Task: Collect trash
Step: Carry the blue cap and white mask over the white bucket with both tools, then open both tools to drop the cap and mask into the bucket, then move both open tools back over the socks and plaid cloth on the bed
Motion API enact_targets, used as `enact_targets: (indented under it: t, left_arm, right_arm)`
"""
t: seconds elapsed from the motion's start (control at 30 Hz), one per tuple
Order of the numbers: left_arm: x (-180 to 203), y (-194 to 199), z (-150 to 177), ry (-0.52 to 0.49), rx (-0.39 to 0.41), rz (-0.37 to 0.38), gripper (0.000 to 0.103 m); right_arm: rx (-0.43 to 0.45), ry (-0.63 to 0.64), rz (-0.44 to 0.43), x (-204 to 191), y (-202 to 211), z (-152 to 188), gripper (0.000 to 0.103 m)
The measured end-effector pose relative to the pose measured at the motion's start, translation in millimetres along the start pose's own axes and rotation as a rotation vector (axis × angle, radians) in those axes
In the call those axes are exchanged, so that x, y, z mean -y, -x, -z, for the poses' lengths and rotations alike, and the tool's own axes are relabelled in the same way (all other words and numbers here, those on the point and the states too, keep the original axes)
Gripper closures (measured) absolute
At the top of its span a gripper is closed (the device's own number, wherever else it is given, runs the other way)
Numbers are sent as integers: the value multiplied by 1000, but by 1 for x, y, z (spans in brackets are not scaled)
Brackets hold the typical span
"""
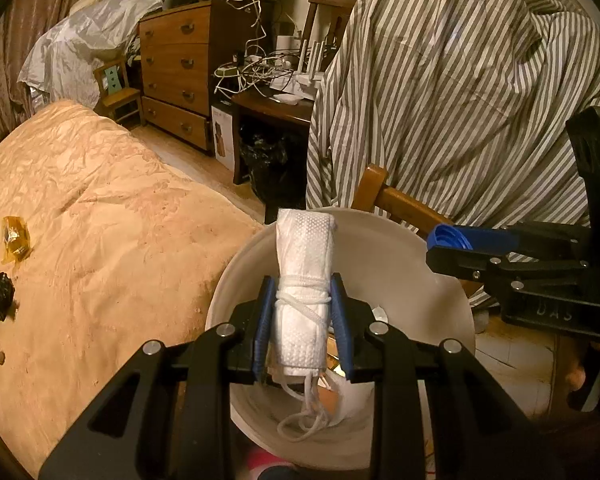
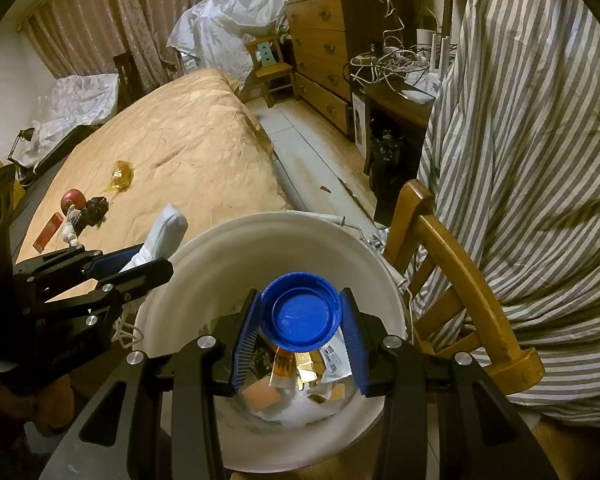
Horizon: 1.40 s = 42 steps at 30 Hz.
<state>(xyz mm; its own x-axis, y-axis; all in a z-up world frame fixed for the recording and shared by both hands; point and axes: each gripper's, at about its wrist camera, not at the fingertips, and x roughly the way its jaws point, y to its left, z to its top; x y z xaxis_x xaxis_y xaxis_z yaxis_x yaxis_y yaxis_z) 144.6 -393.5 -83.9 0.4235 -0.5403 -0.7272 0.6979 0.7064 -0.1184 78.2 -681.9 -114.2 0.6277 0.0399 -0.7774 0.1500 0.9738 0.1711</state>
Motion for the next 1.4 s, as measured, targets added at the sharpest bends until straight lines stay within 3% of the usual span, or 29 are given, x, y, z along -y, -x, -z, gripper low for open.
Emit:
enact_targets:
  t: [0.5, 0.53, 0.57, 0.6, 0.63, 0.67, 1.4]
  left_arm:
    - [-2, -4, -1, 1, -3, -4, 76]
    - [-2, -4, -1, -1, -2, -6, 71]
    - [-2, -4, -1, 0, 2, -10, 64]
    - [-1, -4, -1, 2, 8, -16, 46]
    - [-2, -3, 0, 2, 20, -26, 34]
    - [-2, -3, 0, 1, 28, -35, 33]
    - [-12, 13, 6, 9, 42, -32, 33]
  right_arm:
    - [5, -3, -3, 1, -1, -2, 62]
    - [5, -4, -4, 0, -2, -3, 61]
    - [6, -5, -2, 0, -2, -2, 51]
    - [10, -9, -1, 0, -1, -3, 43]
    - [19, -15, -2, 1, 0, -3, 38]
    - [24, -18, -3, 1, 1, -4, 38]
    - [87, -21, -17, -3, 19, 5, 38]
